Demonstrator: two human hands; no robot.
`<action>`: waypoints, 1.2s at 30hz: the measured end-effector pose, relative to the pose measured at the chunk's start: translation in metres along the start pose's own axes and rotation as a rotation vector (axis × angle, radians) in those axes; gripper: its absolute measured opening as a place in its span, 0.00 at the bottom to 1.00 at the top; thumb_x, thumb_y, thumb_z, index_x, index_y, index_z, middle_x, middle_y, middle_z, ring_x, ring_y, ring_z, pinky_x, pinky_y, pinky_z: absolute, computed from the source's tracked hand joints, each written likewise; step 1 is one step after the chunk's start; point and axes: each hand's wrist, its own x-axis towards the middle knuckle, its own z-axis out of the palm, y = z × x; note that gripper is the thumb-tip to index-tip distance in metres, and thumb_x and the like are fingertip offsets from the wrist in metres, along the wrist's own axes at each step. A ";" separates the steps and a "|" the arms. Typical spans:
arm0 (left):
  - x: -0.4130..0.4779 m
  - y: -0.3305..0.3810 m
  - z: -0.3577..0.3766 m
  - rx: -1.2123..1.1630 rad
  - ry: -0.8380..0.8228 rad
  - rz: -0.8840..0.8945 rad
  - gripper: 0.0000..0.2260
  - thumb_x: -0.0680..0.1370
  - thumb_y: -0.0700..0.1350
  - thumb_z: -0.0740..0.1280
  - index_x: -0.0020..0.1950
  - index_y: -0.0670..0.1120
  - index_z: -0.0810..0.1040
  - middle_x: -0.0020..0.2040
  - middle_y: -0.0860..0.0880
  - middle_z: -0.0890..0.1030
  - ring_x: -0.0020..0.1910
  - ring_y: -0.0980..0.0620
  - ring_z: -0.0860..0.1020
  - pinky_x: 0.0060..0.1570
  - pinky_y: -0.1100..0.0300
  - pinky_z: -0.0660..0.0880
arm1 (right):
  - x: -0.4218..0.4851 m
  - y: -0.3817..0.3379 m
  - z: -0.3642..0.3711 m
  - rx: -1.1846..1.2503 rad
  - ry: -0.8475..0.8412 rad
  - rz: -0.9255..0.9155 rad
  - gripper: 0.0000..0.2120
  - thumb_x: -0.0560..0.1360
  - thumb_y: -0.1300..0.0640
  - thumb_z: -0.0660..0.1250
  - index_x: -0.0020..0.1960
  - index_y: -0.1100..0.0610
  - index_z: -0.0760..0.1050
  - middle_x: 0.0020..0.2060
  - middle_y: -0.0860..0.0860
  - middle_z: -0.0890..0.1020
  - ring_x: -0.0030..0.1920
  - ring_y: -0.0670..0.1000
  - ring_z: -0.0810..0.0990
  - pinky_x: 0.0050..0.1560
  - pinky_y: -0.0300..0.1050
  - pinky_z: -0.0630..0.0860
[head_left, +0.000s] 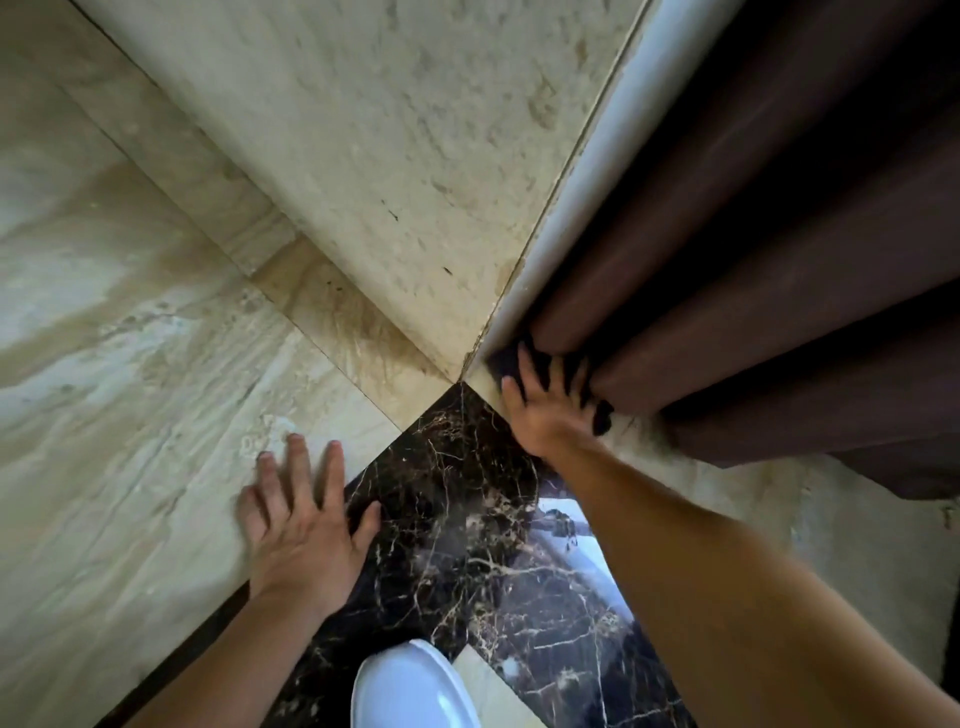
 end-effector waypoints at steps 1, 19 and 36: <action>-0.001 0.000 0.000 0.003 -0.004 -0.003 0.38 0.72 0.70 0.30 0.76 0.50 0.26 0.77 0.40 0.27 0.77 0.35 0.31 0.75 0.35 0.41 | -0.016 -0.015 0.016 -0.035 0.053 -0.077 0.28 0.77 0.34 0.36 0.76 0.36 0.34 0.80 0.49 0.39 0.78 0.62 0.34 0.72 0.68 0.36; 0.007 -0.004 -0.001 -0.009 -0.089 0.012 0.35 0.69 0.69 0.24 0.69 0.52 0.17 0.68 0.45 0.15 0.75 0.35 0.29 0.73 0.36 0.36 | -0.136 -0.029 0.077 -0.253 -0.018 -0.656 0.32 0.79 0.34 0.38 0.79 0.44 0.35 0.78 0.50 0.33 0.77 0.58 0.29 0.72 0.67 0.32; 0.044 -0.032 -0.031 -0.067 0.184 -0.153 0.32 0.79 0.64 0.46 0.77 0.46 0.59 0.78 0.37 0.59 0.74 0.31 0.60 0.65 0.33 0.64 | 0.034 -0.215 -0.011 -0.473 -0.102 -0.792 0.33 0.79 0.34 0.43 0.77 0.41 0.32 0.78 0.50 0.32 0.76 0.62 0.29 0.75 0.65 0.34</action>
